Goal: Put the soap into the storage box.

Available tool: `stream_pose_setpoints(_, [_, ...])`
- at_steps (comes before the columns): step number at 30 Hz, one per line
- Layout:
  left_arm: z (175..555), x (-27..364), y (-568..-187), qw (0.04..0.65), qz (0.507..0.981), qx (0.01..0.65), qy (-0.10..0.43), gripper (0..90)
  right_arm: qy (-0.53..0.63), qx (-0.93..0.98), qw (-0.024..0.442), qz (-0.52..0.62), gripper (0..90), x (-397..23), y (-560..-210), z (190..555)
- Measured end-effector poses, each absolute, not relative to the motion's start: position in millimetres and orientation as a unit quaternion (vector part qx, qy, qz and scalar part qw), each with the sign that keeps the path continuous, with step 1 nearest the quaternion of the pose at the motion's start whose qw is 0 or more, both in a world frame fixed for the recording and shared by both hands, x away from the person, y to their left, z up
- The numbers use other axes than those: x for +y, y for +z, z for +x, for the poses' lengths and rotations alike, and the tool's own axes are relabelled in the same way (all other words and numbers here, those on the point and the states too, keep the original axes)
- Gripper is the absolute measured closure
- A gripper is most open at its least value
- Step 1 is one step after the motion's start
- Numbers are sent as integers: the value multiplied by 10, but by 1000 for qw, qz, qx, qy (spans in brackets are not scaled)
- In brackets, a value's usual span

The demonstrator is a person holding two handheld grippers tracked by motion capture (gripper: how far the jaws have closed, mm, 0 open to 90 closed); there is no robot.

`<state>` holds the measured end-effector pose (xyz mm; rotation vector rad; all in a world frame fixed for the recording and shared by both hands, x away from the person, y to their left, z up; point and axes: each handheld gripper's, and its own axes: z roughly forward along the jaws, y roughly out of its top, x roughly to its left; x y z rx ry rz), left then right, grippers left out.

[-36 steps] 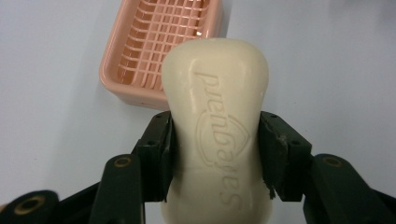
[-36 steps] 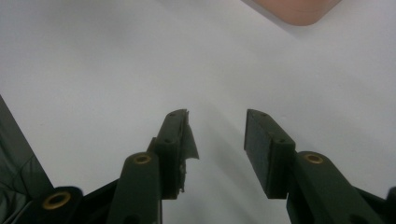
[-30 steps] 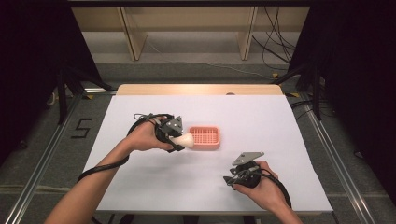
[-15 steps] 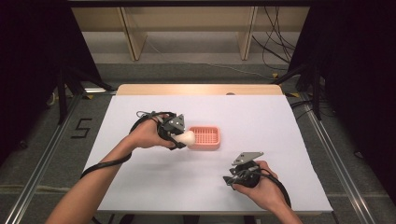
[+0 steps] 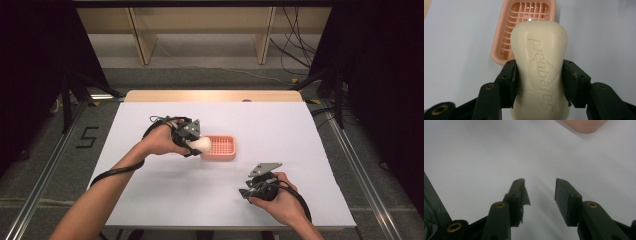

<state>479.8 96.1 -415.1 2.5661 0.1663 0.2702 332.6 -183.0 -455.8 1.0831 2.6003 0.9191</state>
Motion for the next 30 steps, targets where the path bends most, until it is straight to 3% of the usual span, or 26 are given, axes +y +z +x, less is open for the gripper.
stream_pose_setpoints(30, [4958,824,-4135,274,955,50,105,489,308,872,86,371,597,-1848,-4557,3306])
